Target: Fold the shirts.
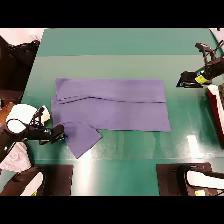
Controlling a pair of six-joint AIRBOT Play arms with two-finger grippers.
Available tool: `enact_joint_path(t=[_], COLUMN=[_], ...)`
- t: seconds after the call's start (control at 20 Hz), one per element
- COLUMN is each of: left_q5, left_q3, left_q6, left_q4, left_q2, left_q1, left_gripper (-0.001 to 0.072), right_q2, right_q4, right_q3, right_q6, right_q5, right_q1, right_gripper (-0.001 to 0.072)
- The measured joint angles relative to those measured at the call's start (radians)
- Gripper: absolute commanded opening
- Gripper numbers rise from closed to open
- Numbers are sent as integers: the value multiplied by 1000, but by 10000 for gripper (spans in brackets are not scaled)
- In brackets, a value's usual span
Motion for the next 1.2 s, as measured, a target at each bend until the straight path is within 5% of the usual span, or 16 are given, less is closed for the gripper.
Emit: enact_joint_path(t=[0.4, 1.0, 1.05, 1.2], left_q5=[-127, -163, -164, -170], left_q3=[108, 124, 124, 124], left_q6=[130, 161, 162, 163], left_q4=[-24, -29, -29, -30], left_q2=[0, 0, 0, 0], left_q1=[0, 0, 0, 0], left_gripper=[24, 24, 24, 24], right_q2=[110, 146, 146, 145], right_q4=[42, 220, 221, 219], right_q3=[-362, -698, -703, -710], right_q6=[-74, -143, -144, -145], right_q5=[54, -121, -124, -122], right_q1=[-127, -105, -100, -95], right_gripper=[441, 438, 419, 108])
